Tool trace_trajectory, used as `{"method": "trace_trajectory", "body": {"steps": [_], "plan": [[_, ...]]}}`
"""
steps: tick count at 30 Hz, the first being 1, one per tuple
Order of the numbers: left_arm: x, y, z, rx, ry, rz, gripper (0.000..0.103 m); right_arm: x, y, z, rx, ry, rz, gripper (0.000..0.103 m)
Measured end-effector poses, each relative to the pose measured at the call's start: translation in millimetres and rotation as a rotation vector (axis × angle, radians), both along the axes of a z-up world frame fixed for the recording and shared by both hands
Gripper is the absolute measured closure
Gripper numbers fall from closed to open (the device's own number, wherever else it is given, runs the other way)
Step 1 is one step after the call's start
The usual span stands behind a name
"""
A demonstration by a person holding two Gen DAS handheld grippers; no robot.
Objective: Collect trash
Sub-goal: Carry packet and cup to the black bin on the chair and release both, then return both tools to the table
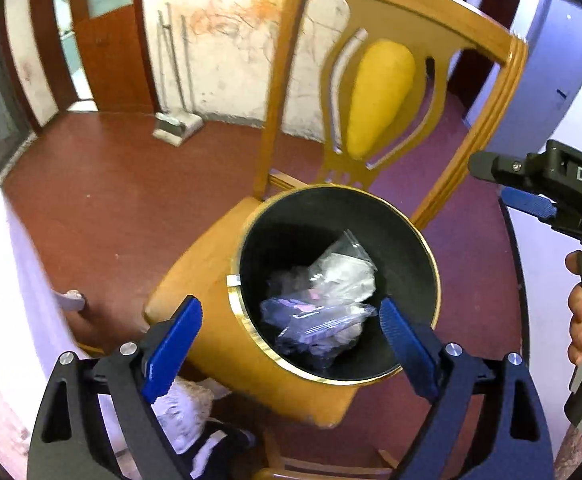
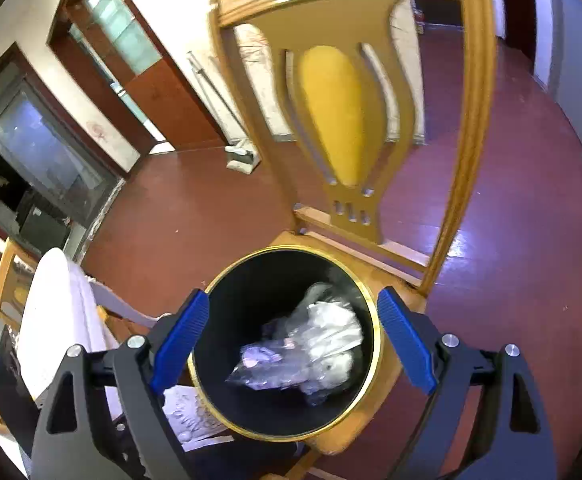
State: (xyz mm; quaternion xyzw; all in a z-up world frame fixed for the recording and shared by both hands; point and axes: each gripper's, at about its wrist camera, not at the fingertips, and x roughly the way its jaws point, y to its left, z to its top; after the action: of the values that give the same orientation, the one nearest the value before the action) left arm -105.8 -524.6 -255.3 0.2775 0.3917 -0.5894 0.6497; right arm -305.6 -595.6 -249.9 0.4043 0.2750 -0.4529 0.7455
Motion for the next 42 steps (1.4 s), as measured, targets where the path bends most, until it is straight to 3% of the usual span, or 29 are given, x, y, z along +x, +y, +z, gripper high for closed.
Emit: {"method": "trace_trajectory", "body": {"steps": [5,11,16,21,25,28,32,35,42], "plan": [[35,66,34,-0.116,-0.07,0.13,0.007,44,32,22,-0.049,-0.02,0.083,0.017],[97,182,76,-0.266,-0.073,0.363,0.006,121,93,66,-0.167,-0.105,0.279,0.017],[136,302,117,-0.367,-0.219,0.624,0.006,196,167,111,-0.265,-0.203,0.519,0.016],[147,399,149,-0.358,-0.398,0.847,0.006,255,251,150,-0.335,-0.307,0.759,0.015],[154,476,168,-0.429,-0.345,1.042,0.006,283,306,173,-0.365,-0.362,0.905,0.014],[153,509,173,-0.444,-0.3,1.131,0.006,299,343,180,-0.386,-0.373,0.997,0.014],[151,525,177,-0.401,-0.376,1.194,0.006,315,378,180,-0.376,-0.385,1.087,0.014],[147,533,180,-0.367,-0.415,1.236,0.006,318,392,178,-0.364,-0.379,1.113,0.014],[136,545,184,-0.37,-0.463,1.277,0.006,321,402,172,-0.352,-0.35,1.126,0.014]]}}
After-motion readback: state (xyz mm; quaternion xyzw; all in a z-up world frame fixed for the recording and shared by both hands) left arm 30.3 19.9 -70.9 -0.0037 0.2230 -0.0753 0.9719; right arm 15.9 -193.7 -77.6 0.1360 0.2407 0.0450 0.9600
